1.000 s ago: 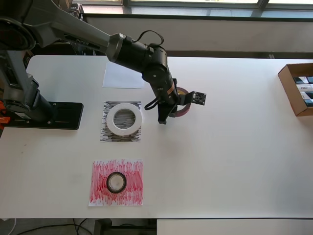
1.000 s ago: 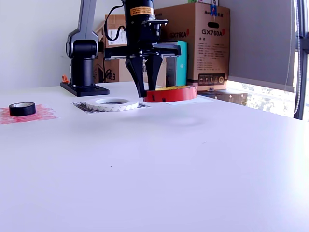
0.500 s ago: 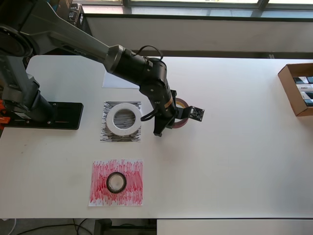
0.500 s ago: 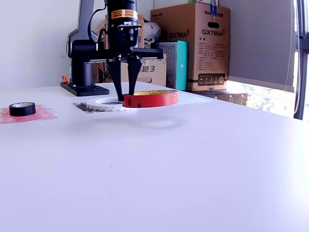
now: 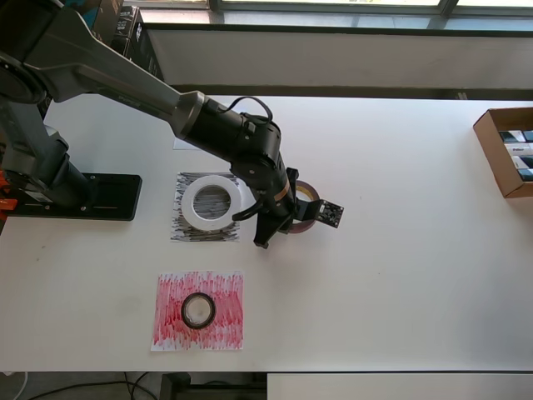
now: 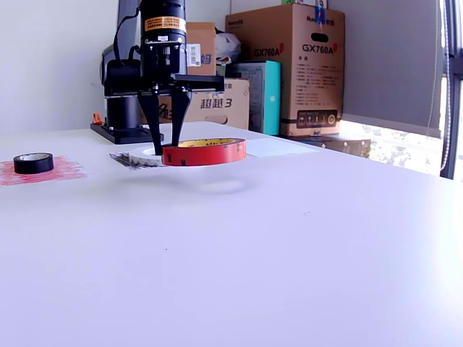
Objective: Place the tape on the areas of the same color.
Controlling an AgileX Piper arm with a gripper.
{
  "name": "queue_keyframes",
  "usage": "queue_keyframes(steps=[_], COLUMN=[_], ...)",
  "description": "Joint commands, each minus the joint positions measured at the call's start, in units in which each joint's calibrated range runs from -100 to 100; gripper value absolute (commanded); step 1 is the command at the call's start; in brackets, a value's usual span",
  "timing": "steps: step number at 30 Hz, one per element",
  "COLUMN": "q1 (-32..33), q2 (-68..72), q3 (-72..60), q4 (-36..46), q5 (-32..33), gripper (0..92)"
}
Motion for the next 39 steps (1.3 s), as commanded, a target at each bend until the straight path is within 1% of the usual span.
queue_keyframes(steps=[1, 6, 9, 11, 22, 28, 31, 36, 39], q1=[0.5, 0.58, 0.66, 0.66, 1.14, 4.77, 6.58, 10.21, 11.08], q2=[-0.35, -0.17, 0.49, 1.42, 1.24, -0.54, -3.07, -6.9, -10.36], q3=[-0.44, -0.44, -0.53, -0.99, -1.17, -0.44, -0.17, 4.37, 7.46], q4=[-0.67, -0.76, -0.76, -0.76, -0.76, -0.08, 0.17, 3.91, 4.08], q5=[-0.07, 0.34, 0.34, 0.34, 0.18, -2.93, -2.93, -4.74, -5.64], gripper=[19.7, 31.7, 37.1, 39.2, 39.9, 39.9, 39.9, 39.9, 39.9])
